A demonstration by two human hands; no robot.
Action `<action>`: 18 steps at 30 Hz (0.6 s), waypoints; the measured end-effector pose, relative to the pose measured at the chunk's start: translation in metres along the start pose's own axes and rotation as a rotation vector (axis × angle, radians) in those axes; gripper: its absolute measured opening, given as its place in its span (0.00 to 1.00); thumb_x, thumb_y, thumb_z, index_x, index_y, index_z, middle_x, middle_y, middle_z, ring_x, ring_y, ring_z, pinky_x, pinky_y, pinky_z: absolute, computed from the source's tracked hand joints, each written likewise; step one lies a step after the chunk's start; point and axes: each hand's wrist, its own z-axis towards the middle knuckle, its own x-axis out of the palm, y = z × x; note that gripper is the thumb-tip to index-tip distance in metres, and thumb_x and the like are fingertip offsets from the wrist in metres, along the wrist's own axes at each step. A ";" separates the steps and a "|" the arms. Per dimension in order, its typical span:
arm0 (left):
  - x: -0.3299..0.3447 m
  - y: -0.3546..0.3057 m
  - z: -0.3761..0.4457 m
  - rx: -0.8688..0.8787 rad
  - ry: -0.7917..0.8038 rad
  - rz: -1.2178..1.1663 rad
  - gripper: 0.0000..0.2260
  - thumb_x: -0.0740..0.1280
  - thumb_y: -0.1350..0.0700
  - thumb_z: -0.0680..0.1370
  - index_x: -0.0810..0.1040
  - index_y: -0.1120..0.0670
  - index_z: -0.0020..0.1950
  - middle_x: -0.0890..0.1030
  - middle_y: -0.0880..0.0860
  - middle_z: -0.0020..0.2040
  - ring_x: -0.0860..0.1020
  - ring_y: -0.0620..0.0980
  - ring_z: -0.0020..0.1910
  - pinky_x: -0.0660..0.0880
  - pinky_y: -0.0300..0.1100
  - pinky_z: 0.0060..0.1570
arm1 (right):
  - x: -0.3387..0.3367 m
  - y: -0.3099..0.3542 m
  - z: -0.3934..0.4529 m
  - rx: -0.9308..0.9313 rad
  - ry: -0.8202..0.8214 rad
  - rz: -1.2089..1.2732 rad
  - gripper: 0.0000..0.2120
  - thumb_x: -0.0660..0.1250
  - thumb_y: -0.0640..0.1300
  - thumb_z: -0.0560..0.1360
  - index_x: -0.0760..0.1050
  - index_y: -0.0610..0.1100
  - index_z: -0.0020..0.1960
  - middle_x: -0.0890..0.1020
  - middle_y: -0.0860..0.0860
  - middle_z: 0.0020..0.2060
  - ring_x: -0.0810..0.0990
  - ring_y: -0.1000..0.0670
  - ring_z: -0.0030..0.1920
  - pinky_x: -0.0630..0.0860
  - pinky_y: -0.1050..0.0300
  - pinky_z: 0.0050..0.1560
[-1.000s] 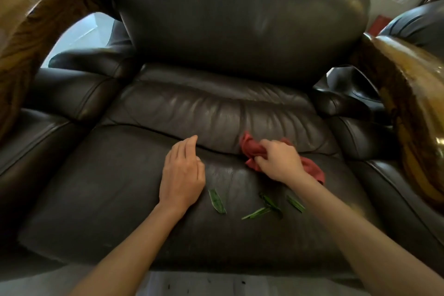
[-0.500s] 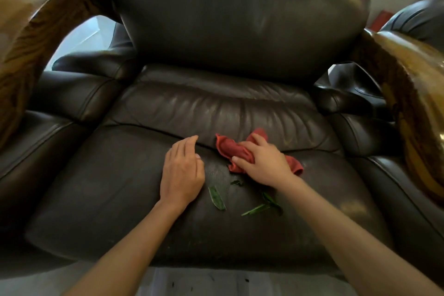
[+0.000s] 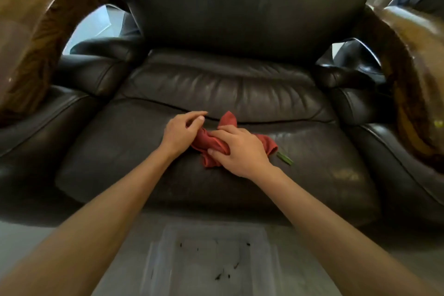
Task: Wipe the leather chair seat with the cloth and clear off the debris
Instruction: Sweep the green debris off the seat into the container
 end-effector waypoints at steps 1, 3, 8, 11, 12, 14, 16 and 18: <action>-0.001 -0.001 -0.007 0.029 0.029 0.035 0.12 0.62 0.54 0.77 0.79 0.51 0.58 0.81 0.53 0.57 0.75 0.50 0.60 0.69 0.46 0.62 | 0.002 0.003 -0.005 -0.015 -0.020 0.000 0.21 0.63 0.58 0.73 0.71 0.55 0.64 0.76 0.52 0.61 0.75 0.43 0.57 0.73 0.48 0.53; 0.000 0.000 -0.033 0.099 0.056 0.061 0.13 0.62 0.52 0.76 0.80 0.52 0.57 0.81 0.52 0.58 0.72 0.49 0.64 0.65 0.47 0.65 | 0.003 0.011 -0.015 -0.028 -0.035 0.000 0.22 0.65 0.57 0.72 0.71 0.53 0.64 0.76 0.52 0.61 0.75 0.43 0.57 0.73 0.47 0.53; 0.001 0.005 -0.083 0.215 -0.002 0.181 0.16 0.58 0.53 0.77 0.78 0.55 0.60 0.77 0.53 0.64 0.68 0.49 0.68 0.57 0.46 0.71 | 0.008 0.032 -0.048 -0.058 -0.031 -0.027 0.22 0.68 0.52 0.70 0.72 0.51 0.63 0.75 0.50 0.63 0.74 0.42 0.58 0.72 0.45 0.56; 0.001 0.007 -0.096 0.223 -0.006 0.140 0.17 0.57 0.54 0.76 0.76 0.56 0.62 0.76 0.54 0.65 0.67 0.49 0.69 0.57 0.49 0.71 | 0.012 0.044 -0.070 -0.091 -0.028 -0.066 0.22 0.68 0.49 0.69 0.73 0.50 0.63 0.74 0.50 0.65 0.72 0.42 0.59 0.72 0.45 0.56; -0.001 0.008 -0.097 0.221 0.001 0.107 0.17 0.56 0.54 0.76 0.76 0.56 0.62 0.76 0.54 0.65 0.67 0.50 0.69 0.57 0.50 0.71 | 0.015 0.047 -0.078 -0.121 -0.016 -0.085 0.22 0.68 0.48 0.69 0.73 0.51 0.62 0.73 0.50 0.65 0.72 0.42 0.59 0.72 0.45 0.56; -0.004 0.007 -0.098 0.216 0.021 0.074 0.18 0.55 0.55 0.77 0.77 0.57 0.61 0.76 0.55 0.65 0.67 0.51 0.69 0.57 0.51 0.72 | 0.018 0.050 -0.094 -0.185 0.026 -0.105 0.22 0.68 0.47 0.69 0.73 0.51 0.63 0.72 0.50 0.66 0.71 0.41 0.61 0.72 0.44 0.57; -0.005 0.004 -0.096 0.216 0.021 0.092 0.18 0.54 0.55 0.77 0.77 0.58 0.60 0.76 0.55 0.64 0.68 0.52 0.68 0.58 0.50 0.71 | 0.013 0.047 -0.101 -0.219 0.046 -0.094 0.23 0.69 0.46 0.68 0.73 0.51 0.63 0.72 0.49 0.67 0.70 0.40 0.63 0.72 0.42 0.58; -0.004 0.003 -0.094 0.227 0.006 0.146 0.18 0.54 0.55 0.77 0.78 0.58 0.60 0.77 0.55 0.64 0.69 0.52 0.68 0.59 0.49 0.70 | -0.001 0.039 -0.099 -0.230 0.001 -0.080 0.23 0.70 0.45 0.66 0.74 0.50 0.62 0.73 0.49 0.66 0.70 0.40 0.63 0.73 0.41 0.57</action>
